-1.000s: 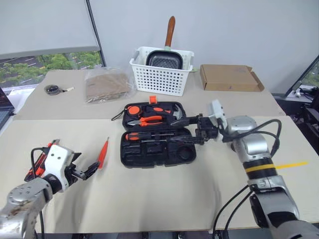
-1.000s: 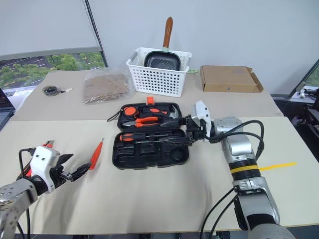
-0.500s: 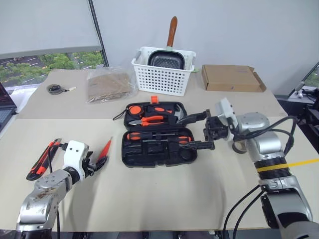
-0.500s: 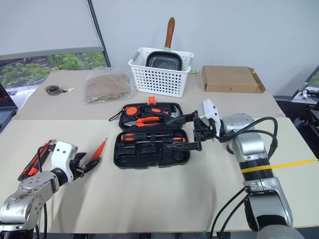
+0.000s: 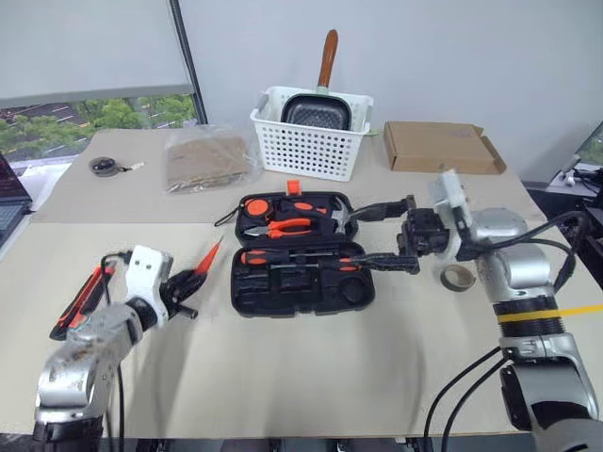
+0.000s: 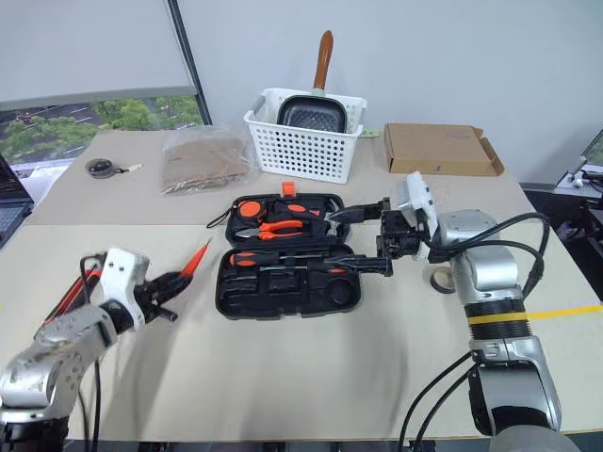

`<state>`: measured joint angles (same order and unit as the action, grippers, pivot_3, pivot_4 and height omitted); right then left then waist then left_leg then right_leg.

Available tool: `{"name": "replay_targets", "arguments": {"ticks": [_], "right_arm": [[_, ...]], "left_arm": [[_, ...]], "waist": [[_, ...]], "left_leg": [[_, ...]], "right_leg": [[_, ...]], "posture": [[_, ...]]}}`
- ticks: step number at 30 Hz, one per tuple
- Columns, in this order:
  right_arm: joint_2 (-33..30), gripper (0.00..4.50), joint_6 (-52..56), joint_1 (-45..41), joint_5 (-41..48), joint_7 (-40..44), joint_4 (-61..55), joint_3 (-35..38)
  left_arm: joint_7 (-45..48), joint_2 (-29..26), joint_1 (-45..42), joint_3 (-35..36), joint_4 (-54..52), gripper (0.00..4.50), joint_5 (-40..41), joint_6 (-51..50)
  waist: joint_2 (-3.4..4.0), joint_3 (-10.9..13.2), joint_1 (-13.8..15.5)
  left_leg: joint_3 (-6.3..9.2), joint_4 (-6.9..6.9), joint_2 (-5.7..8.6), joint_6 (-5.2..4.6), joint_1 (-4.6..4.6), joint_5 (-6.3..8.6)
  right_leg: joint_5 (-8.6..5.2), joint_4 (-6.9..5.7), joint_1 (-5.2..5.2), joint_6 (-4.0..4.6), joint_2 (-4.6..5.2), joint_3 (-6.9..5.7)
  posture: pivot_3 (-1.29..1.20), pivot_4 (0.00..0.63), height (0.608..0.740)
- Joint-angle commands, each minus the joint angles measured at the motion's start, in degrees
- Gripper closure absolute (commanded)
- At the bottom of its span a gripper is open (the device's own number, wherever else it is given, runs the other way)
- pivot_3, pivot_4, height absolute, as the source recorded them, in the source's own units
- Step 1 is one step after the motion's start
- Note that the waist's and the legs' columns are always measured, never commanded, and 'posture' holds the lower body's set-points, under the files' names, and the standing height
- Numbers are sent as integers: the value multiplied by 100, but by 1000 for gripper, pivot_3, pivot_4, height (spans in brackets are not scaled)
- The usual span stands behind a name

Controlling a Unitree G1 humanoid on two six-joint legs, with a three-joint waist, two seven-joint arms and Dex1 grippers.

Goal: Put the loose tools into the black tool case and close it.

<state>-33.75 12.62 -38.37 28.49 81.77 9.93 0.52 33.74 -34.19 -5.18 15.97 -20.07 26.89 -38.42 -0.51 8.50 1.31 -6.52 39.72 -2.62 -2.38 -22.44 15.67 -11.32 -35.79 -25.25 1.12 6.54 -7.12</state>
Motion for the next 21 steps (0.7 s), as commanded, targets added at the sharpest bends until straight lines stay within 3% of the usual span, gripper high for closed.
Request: {"name": "replay_targets", "arguments": {"ticks": [1,5,10,15,21], "right_arm": [[-227,0,-52,310,144,-102,-290,354],[-315,0,-76,555,106,-273,-460,464],[-479,0,-144,939,16,-435,-771,531],[-647,0,-197,1345,-33,-657,-1116,622],[-723,0,-137,1625,70,-887,-1422,760]], "left_arm": [[1220,-432,-505,-133,-31,4022,274,769],[2363,-790,-1023,-857,635,4022,54,1329],[3550,-1102,-1882,-2085,2006,4022,-990,2621],[4094,-901,-2756,-2728,3424,4022,-1657,3592],[4457,-643,-3247,-3017,4298,4022,-2013,4185]], "waist": [[0,0,9],[8,3,-18],[7,5,-56],[3,7,-54],[0,9,-59]], "left_leg": [[-4,-2,0,-2,4,1],[-16,-1,6,-30,3,-2],[-19,-3,8,-53,3,-16],[-19,-1,7,-55,-1,-16],[-25,0,8,-65,-2,-10]], "right_leg": [[0,2,1,-1,1,5],[-1,6,2,-3,0,9],[-5,6,1,-7,-14,5],[-6,7,0,-8,-15,7],[-8,7,-2,-13,-13,9]], "posture": [[0,150,700],[0,150,700],[0,150,700],[0,150,700],[0,150,700]]}}
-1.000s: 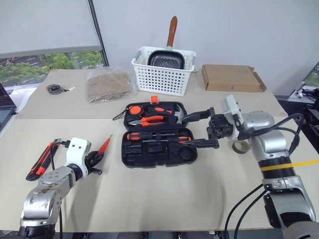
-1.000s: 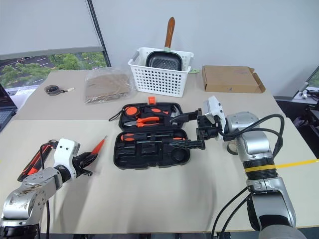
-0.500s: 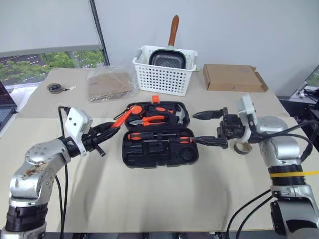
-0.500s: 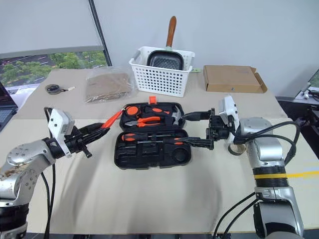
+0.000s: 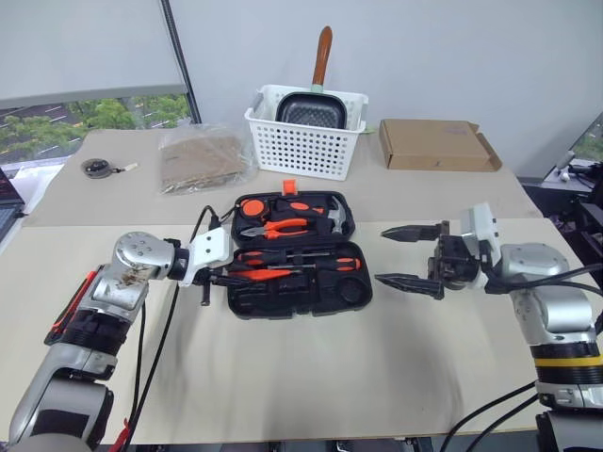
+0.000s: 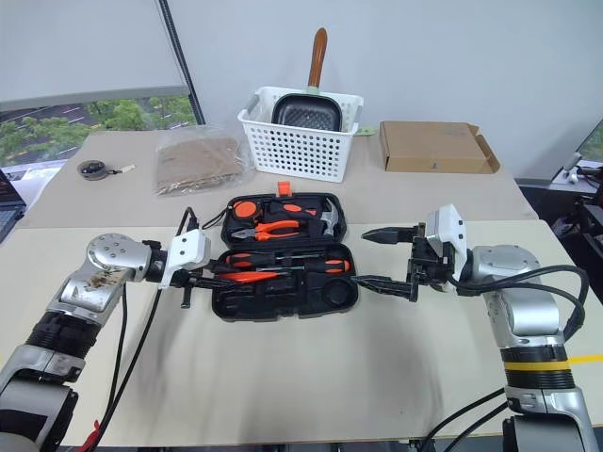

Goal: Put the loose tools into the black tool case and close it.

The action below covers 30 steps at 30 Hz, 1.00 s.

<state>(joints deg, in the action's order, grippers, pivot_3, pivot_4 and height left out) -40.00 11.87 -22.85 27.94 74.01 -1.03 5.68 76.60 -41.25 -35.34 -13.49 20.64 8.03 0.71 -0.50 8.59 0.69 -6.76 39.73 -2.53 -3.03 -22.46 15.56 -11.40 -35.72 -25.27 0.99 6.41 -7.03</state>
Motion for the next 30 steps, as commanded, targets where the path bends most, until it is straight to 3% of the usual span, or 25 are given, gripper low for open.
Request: {"name": "replay_targets", "arguments": {"ticks": [1,30], "right_arm": [[-106,0,-58,105,135,-138,-355,257],[-6,0,-282,144,60,-231,-296,69]], "left_arm": [[198,94,-285,-103,316,4022,-184,309],[11,238,-352,-442,102,4022,-1009,-168]], "waist": [[-1,0,3],[-1,0,0]], "left_leg": [[1,0,0,0,-2,0],[4,9,2,-4,12,1]], "right_leg": [[0,0,0,-1,0,-1],[-2,-11,12,-6,1,4]], "posture": [[0,150,700],[0,150,700]]}}
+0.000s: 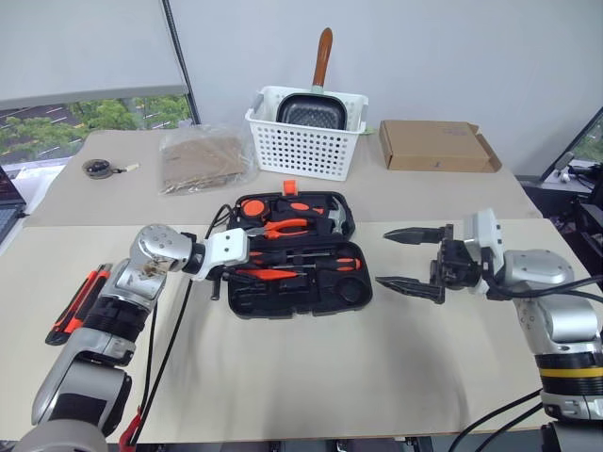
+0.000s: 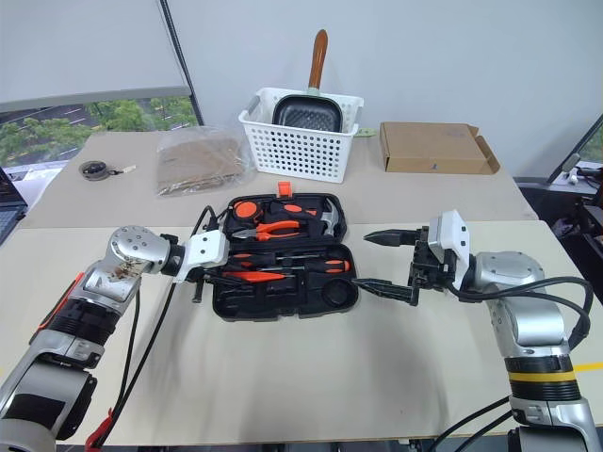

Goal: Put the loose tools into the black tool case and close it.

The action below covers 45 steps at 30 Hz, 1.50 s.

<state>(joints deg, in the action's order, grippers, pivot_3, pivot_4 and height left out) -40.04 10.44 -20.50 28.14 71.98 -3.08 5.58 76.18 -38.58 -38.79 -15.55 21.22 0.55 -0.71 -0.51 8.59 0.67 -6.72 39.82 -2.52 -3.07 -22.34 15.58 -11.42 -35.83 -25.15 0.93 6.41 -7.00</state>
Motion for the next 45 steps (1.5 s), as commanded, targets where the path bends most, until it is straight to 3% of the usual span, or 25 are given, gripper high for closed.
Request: {"name": "replay_targets", "arguments": {"ticks": [1,12,18,24,32,36,40,41,42,45], "right_arm": [[0,0,-144,-90,40,-36,-95,77],[2,0,-169,-86,29,-63,-116,73],[22,0,-197,-125,25,-41,-75,49],[51,0,-262,-196,-13,-11,31,5],[72,0,-329,-219,-23,22,102,-7],[86,0,-352,-235,-22,25,136,-15],[95,0,-377,-233,-20,18,147,-18],[94,0,-383,-219,-20,15,138,-12],[94,0,-383,-196,-16,3,117,0],[98,0,-374,-107,5,-41,35,34]], "left_arm": [[66,-31,-17,-264,61,4022,-291,-22],[161,-58,2,-522,-5,4022,-517,-46],[81,-14,44,-427,-113,1808,-446,-240],[67,-33,-4,-107,-288,21,-154,-438],[458,-166,-59,750,-1188,21,1191,-1519],[282,-135,30,887,-1280,1069,1316,-1637],[-747,279,170,1024,-1404,2580,1181,-1748],[-1064,422,241,1071,-1520,2777,1179,-1853],[-1401,565,374,1096,-1708,3305,1146,-1970],[-2183,875,868,1057,-2390,4330,1039,-2511]], "waist": [[0,0,2],[0,-1,0],[1,-2,-17],[3,-2,13],[-3,1,-1],[-3,1,-1],[-4,1,13],[-4,1,17],[-5,2,18],[-6,2,5]], "left_leg": [[0,0,0,0,0,0],[-1,2,0,0,4,0],[-3,1,0,0,6,0],[-1,11,1,-1,9,-1],[7,16,-2,0,-7,-3],[2,13,2,-2,-6,-2],[4,14,7,-4,-6,-1],[4,15,8,-4,-6,0],[4,16,8,-5,-5,0],[5,16,8,-6,-2,0]], "right_leg": [[0,0,1,0,0,0],[0,-2,4,0,0,1],[0,-3,3,0,-1,5],[0,-10,10,-5,2,5],[1,-13,-3,-7,-1,2],[1,-10,0,-7,0,4],[1,-4,5,-8,2,4],[1,-4,6,-8,3,4],[2,-4,6,-9,3,5],[4,-5,9,-12,5,9]], "posture": [[0,150,700],[0,150,700],[0,150,700],[0,150,700],[0,150,700],[0,150,700],[0,150,700],[0,150,700],[0,150,700],[0,150,700]]}}
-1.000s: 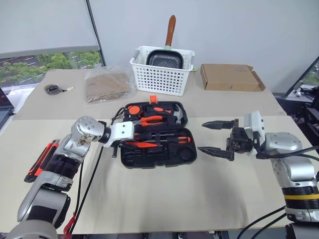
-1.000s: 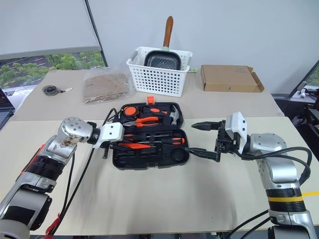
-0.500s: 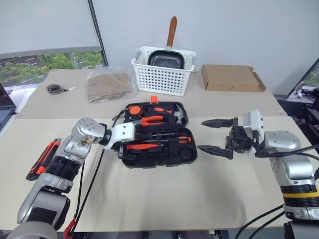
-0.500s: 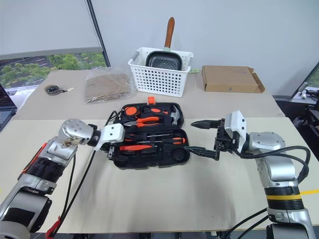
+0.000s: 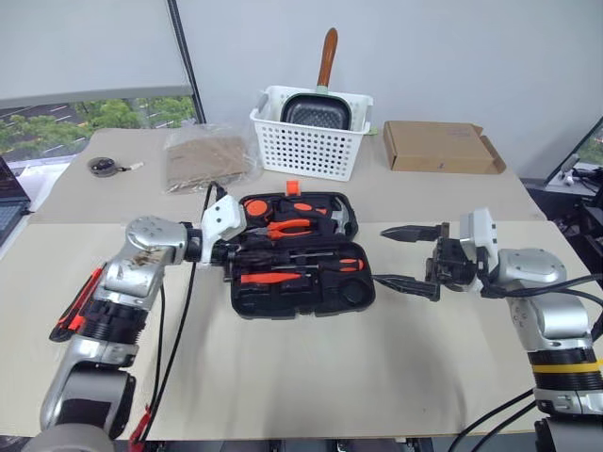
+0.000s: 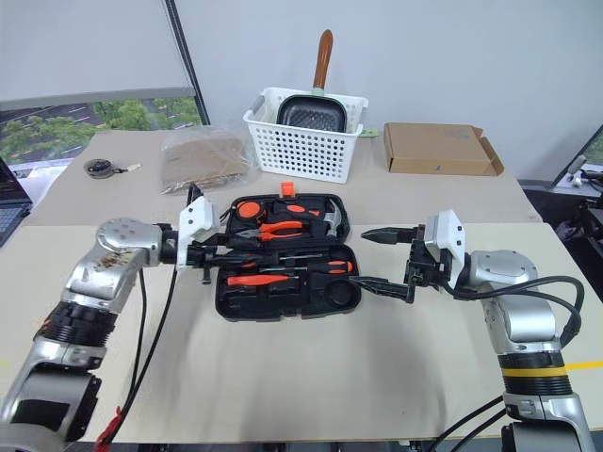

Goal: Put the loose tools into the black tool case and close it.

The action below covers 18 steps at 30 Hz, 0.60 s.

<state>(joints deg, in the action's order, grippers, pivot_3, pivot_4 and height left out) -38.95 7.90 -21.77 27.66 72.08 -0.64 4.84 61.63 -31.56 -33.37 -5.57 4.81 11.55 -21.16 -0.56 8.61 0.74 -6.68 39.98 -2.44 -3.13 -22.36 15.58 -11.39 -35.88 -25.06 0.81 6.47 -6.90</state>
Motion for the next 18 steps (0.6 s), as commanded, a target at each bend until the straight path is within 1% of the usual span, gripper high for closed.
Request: {"name": "replay_targets", "arguments": {"ticks": [1,3,5,11,18], "right_arm": [[-3,0,-118,52,61,-68,-233,113],[20,0,-119,98,64,-97,-260,108],[31,0,-133,100,63,-101,-250,101],[37,0,-165,-29,40,-74,-157,60],[25,0,-147,-21,51,-67,-190,63]], "left_arm": [[-835,189,504,-38,-985,4419,-110,-606],[-944,160,865,-259,-1380,4419,-194,-797],[-1128,167,1076,-366,-1511,4419,-297,-888],[-1577,200,1270,-659,-1008,4419,-764,-587],[-1918,618,1240,-413,-709,4419,-450,-761]], "waist": [[0,0,-5],[0,0,-26],[-1,1,-16],[-1,1,13],[0,0,9]], "left_leg": [[0,-1,0,0,0,0],[-2,-7,-2,2,4,-1],[-3,-12,-2,6,8,-3],[5,-9,-5,17,17,-14],[7,-10,-7,14,27,-16]], "right_leg": [[0,0,1,0,0,0],[1,0,0,1,-3,3],[1,-2,-1,1,-3,2],[4,-6,5,1,-2,-4],[7,-6,13,-2,1,0]], "posture": [[0,150,700],[0,150,700],[0,150,700],[0,150,700],[0,150,700]]}}
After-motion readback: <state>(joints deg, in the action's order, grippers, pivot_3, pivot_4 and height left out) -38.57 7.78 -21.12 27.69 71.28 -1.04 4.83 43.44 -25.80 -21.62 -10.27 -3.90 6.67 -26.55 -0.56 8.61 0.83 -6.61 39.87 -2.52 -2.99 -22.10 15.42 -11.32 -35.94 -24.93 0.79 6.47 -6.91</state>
